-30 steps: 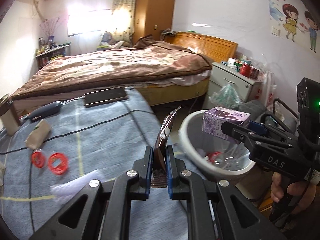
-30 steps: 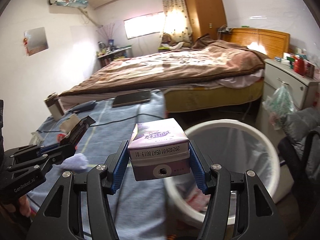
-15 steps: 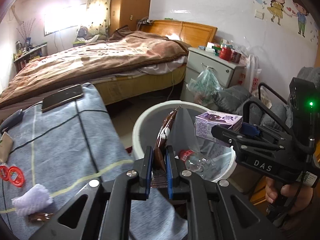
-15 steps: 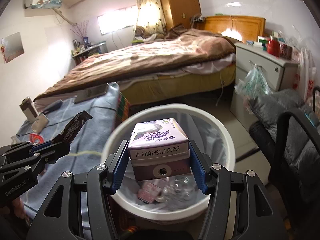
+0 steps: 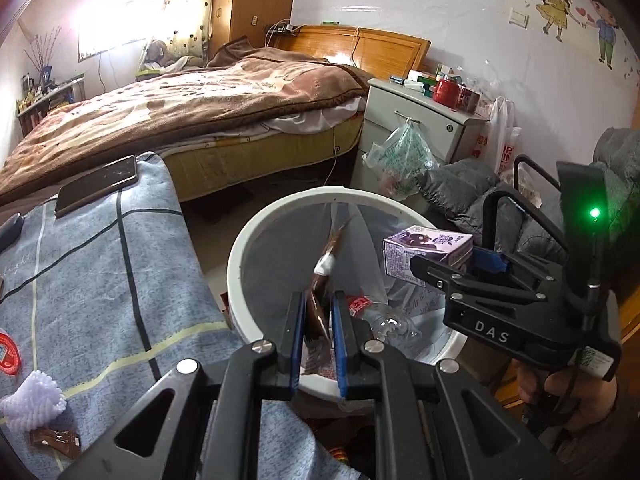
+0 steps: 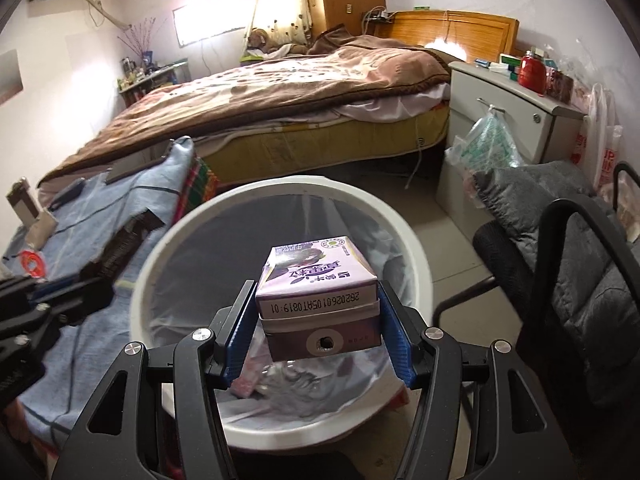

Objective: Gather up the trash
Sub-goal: 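Hold both items over the wastebasket and open both grippers, then move both open grippers back to the table toward the white foam net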

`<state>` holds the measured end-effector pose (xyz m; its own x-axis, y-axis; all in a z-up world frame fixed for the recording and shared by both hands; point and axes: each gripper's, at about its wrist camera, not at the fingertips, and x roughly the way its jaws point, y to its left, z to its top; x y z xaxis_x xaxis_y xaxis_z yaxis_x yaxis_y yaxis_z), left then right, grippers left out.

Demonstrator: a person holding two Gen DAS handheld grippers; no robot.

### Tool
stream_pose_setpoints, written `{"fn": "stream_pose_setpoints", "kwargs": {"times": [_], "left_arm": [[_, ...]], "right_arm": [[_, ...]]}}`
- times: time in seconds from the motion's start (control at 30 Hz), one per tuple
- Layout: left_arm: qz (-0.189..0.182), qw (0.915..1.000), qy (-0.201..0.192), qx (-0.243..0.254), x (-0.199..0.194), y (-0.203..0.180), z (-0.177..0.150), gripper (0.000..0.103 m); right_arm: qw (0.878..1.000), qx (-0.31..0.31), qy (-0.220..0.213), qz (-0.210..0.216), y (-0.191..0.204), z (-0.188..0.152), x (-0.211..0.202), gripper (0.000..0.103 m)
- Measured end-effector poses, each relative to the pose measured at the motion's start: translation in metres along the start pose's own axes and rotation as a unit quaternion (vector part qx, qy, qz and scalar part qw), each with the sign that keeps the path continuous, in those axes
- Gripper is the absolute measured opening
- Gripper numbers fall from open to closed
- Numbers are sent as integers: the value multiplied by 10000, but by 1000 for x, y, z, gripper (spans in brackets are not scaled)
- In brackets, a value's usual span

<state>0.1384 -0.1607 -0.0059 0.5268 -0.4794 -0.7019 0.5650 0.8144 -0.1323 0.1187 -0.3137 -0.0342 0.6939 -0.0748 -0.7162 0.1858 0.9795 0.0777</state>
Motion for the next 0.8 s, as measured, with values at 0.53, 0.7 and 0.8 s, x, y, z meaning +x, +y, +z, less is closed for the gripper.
{"fn": "stream_pose_setpoints", "kwargs": {"times": [0.53, 0.7, 0.8], "left_arm": [[66, 9997, -101, -227, -11, 16, -5, 45], [186, 9992, -211, -276, -23, 21, -9, 45], [268, 9988, -299, -263, -32, 24, -12, 45]], "right_arm": [[10000, 57, -73, -4, 4, 1, -7, 62], [9997, 127, -210, 69, 9, 1, -14, 62], [9993, 174, -288, 135, 12, 1, -20, 62]]}}
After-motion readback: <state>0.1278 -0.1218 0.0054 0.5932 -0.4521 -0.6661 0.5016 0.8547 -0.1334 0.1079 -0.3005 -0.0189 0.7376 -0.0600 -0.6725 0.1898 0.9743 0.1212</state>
